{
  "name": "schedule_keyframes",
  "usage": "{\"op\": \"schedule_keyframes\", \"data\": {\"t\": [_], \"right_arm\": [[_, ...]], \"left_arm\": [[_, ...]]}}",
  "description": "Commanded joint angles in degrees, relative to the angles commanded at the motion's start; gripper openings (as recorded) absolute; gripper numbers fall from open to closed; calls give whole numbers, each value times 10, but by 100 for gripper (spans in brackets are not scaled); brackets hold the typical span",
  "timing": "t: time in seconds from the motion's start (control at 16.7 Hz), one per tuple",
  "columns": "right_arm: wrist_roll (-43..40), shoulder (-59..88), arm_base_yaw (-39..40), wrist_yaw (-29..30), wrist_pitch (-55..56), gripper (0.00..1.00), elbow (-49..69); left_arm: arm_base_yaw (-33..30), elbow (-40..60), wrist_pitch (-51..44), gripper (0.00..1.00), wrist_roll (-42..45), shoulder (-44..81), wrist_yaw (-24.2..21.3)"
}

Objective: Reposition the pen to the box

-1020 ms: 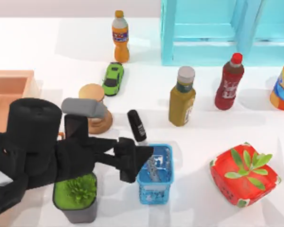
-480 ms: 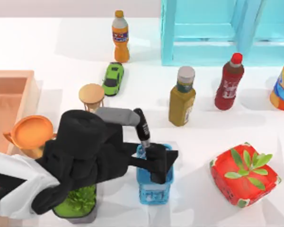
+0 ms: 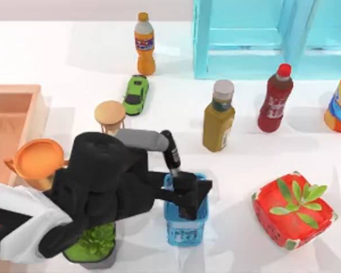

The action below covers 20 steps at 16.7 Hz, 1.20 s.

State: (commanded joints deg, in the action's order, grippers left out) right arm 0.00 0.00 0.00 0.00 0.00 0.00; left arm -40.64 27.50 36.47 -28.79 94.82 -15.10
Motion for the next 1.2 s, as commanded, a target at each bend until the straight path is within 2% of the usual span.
{"op": "schedule_keyframes", "data": {"t": [0.54,1.2], "right_arm": [[0,0,0,0,0,100,0],[0,0,0,0,0,100,0]], "left_arm": [[0,0,0,2,0,0,0],[10,21,-2,0,4,-12,-3]]}}
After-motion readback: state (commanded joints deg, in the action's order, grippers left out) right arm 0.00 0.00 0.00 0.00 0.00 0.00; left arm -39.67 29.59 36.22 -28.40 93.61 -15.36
